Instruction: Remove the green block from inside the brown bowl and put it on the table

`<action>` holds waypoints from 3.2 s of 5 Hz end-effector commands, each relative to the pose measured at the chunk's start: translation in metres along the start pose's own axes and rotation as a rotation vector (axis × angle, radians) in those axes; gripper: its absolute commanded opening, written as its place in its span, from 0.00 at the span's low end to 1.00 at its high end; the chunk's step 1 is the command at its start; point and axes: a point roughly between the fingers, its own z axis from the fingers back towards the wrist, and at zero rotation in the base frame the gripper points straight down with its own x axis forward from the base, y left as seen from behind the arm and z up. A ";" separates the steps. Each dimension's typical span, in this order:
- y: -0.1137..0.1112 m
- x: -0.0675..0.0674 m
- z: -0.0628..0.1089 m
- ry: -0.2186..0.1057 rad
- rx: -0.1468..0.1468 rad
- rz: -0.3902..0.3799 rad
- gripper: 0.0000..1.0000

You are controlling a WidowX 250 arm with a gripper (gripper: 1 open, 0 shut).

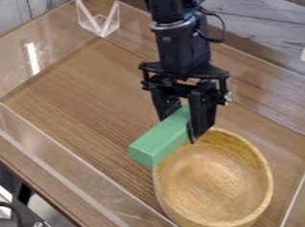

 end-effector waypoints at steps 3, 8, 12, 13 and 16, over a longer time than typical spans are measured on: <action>0.003 0.011 0.009 -0.055 0.014 -0.032 0.00; 0.021 0.006 0.018 -0.066 0.016 -0.045 0.00; 0.044 0.002 0.023 -0.085 0.026 -0.066 0.00; 0.048 0.002 0.021 -0.089 0.031 -0.070 0.00; 0.060 0.006 0.015 -0.100 0.047 -0.078 0.00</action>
